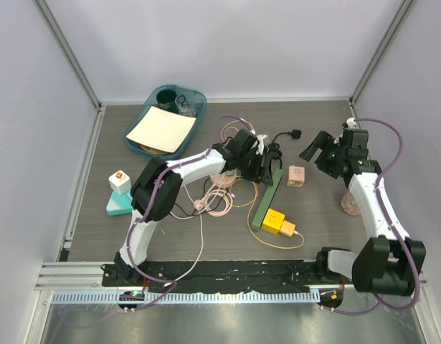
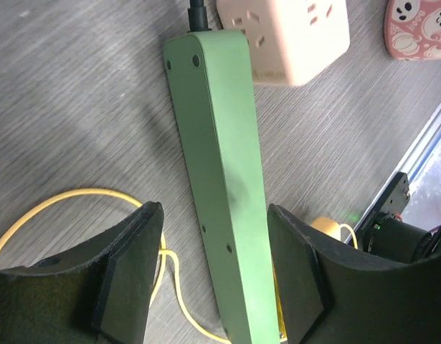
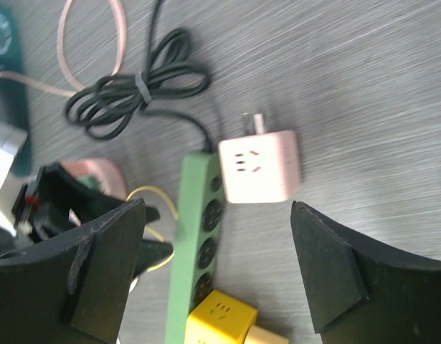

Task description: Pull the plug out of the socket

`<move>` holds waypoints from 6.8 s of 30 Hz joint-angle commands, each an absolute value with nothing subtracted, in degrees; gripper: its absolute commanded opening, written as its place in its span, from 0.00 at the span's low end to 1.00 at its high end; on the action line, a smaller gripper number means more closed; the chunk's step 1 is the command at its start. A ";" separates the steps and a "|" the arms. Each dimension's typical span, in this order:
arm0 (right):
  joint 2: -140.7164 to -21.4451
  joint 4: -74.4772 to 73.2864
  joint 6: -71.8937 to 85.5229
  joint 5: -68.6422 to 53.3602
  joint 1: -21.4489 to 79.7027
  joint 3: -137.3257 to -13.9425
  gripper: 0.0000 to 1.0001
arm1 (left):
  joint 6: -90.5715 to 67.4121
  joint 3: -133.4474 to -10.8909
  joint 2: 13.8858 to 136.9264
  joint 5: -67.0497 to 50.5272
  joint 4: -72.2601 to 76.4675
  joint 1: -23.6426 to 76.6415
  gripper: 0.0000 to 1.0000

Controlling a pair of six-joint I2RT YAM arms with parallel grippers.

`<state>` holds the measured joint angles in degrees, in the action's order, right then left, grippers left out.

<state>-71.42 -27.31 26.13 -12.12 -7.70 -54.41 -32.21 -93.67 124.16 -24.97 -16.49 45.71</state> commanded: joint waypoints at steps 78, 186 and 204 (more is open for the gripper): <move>-43.86 -35.51 30.76 -5.54 -4.13 -53.18 0.90 | -33.40 -92.64 114.34 8.35 -26.63 69.43 1.00; -43.60 -19.07 43.16 -37.44 7.56 -19.42 0.01 | -22.33 -86.84 111.80 -9.78 -14.50 48.69 0.00; -32.61 -21.80 38.23 -36.21 7.47 -16.79 0.01 | -21.36 -89.65 115.05 -10.99 -17.84 48.87 0.00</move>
<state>-33.23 -22.57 40.73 -35.59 7.40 -16.29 -24.47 -87.05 115.28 -12.05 -18.26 50.13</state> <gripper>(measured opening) 0.357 0.312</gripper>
